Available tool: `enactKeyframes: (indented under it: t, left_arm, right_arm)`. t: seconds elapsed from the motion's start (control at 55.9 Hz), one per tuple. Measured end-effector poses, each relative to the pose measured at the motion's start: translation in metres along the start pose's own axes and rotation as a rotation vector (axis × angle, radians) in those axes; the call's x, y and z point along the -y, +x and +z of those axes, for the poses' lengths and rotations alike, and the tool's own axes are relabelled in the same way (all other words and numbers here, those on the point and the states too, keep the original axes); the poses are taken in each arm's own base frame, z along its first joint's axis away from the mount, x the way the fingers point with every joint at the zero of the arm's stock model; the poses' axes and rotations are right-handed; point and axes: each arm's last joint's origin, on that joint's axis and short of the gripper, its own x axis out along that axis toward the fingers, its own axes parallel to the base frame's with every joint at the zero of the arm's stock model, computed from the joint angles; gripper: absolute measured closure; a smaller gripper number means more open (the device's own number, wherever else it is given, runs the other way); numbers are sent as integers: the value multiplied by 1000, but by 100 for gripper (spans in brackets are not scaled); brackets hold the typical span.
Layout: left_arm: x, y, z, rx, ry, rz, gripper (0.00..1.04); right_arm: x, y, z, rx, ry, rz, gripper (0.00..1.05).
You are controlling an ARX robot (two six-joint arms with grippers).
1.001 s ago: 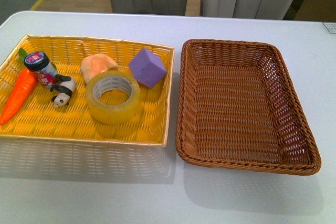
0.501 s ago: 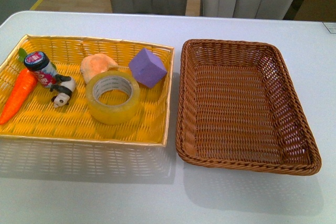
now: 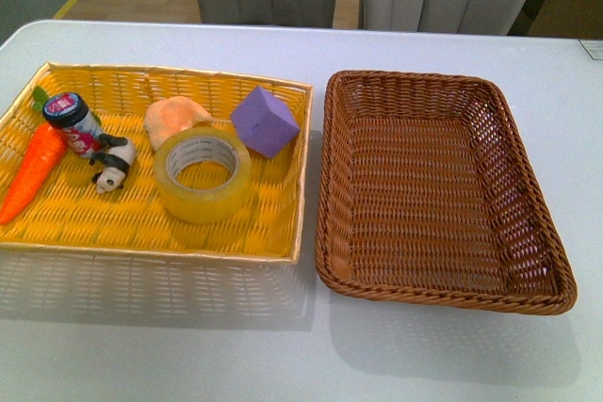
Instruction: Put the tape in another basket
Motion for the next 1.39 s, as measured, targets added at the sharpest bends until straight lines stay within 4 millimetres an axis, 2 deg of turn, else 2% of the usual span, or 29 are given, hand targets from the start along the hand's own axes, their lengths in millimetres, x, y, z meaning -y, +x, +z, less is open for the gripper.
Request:
enactKeyframes:
  t: [0.089, 0.304, 0.447, 0.554, 0.626, 0.769, 0.983, 1.144, 1.394]
  left_arm:
    - [-7, 12, 10, -81, 16, -61, 9]
    - [-28, 46, 57, -8, 102, 19, 9]
    - [-47, 85, 85, 15, 108, 98, 9]
    - [-56, 118, 96, -7, 88, 130, 9]
    - [-60, 138, 99, -34, 62, 141, 9]
    - [-67, 195, 100, -123, -15, 189, 9]
    - [-64, 252, 99, -178, -101, 227, 9]
    - [-59, 279, 99, -201, -137, 232, 9]
    - [-53, 309, 93, -236, -148, 229, 9]
  right_arm:
    - [0, 0, 0, 0, 0, -2, 9]
    - [0, 0, 0, 0, 0, -2, 9]
    - [0, 0, 0, 0, 0, -3, 9]
    - [0, 0, 0, 0, 0, -2, 9]
    - [0, 0, 0, 0, 0, -2, 9]
    - [0, 0, 0, 0, 0, -2, 9]
    - [0, 0, 0, 0, 0, -3, 9]
    - [0, 0, 0, 0, 0, -2, 9]
    - [0, 0, 0, 0, 0, -2, 9]
